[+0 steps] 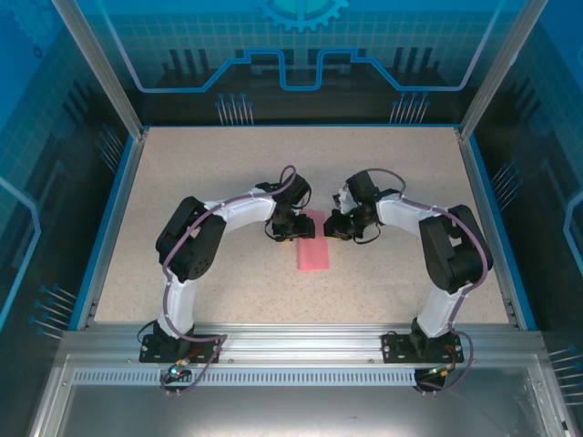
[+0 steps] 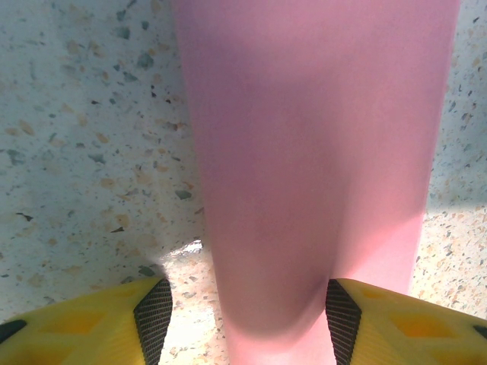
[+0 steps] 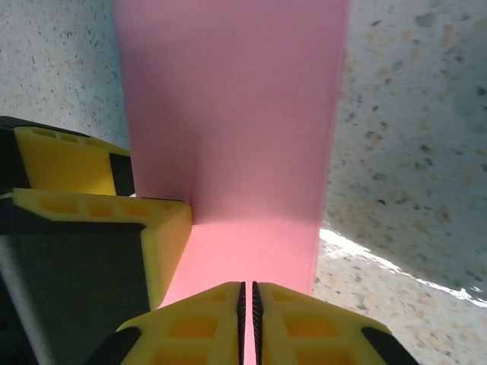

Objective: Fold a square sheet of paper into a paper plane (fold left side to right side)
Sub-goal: Hold the square sheet of paper at the center of the table.

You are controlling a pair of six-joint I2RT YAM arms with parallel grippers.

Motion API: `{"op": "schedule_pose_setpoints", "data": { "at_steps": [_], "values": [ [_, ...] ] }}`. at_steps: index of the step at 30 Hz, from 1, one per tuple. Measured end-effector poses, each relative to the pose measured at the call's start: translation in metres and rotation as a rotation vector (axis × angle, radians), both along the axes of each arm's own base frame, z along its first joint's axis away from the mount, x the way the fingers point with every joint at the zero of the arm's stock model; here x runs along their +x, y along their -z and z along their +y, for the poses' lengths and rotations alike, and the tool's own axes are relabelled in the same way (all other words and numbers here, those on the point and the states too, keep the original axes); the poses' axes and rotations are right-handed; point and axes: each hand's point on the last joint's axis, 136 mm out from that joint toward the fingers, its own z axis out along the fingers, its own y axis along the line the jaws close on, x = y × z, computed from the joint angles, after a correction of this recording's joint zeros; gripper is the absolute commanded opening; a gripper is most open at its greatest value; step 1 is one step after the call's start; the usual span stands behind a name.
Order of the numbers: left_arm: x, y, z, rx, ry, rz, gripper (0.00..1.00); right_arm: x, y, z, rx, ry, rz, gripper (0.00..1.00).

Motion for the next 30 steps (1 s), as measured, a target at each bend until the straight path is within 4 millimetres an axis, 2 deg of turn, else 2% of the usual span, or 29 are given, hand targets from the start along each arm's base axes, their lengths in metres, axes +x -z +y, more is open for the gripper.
{"op": "schedule_pose_setpoints", "data": {
  "at_steps": [13, 23, 26, 30],
  "values": [
    [0.000, 0.000, 0.000, 0.000, 0.000, 0.000, 0.61, -0.008, 0.033, 0.002, -0.039, -0.011, 0.082, 0.13],
    [0.000, -0.003, 0.000, 0.004, 0.004, -0.012, 0.64, -0.008, 0.034, 0.000, -0.062, -0.025, 0.087, 0.13],
    [0.000, -0.013, 0.001, -0.003, 0.006, -0.026, 0.65, -0.008, 0.035, 0.000, -0.064, -0.030, 0.087, 0.13],
    [0.006, -0.049, 0.002, -0.043, -0.002, -0.096, 0.65, -0.008, 0.036, 0.000, -0.064, -0.031, 0.088, 0.13]
  ]
}}
